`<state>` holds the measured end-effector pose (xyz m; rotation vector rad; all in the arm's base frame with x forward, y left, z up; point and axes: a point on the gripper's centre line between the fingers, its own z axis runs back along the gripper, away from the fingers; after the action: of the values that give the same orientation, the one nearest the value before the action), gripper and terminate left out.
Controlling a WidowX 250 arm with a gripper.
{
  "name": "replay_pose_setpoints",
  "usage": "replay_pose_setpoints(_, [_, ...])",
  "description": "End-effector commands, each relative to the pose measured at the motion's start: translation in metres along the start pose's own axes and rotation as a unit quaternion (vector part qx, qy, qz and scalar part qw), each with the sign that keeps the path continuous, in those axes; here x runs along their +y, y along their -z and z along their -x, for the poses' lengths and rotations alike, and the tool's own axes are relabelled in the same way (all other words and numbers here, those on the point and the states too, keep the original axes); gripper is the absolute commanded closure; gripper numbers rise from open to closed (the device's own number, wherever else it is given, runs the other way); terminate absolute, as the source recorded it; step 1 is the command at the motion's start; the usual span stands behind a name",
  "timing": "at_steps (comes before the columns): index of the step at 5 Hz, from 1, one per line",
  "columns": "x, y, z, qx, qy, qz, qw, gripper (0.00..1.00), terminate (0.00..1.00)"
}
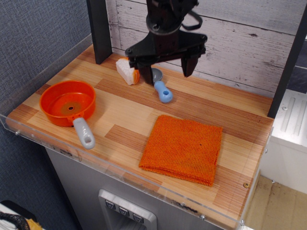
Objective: Move the napkin to the right of the spoon
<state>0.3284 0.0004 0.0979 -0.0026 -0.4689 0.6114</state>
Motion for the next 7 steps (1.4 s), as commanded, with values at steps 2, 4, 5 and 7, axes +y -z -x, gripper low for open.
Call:
replay_pose_setpoints(2, [0.003, 0.021, 0.053, 0.042, 0.057, -0.010, 0.9974, 0.00, 0.00])
replay_pose_setpoints(4, [0.014, 0.042, 0.089, 0.079, 0.088, -0.036, 0.9923, 0.00, 0.00])
replay_pose_setpoints(5, [0.018, 0.052, 0.098, 0.092, 0.095, -0.044, 0.9902, 0.00, 0.00])
replay_pose_setpoints(7, [0.020, 0.072, 0.093, 0.104, 0.092, -0.053, 0.9889, 0.00, 0.00])
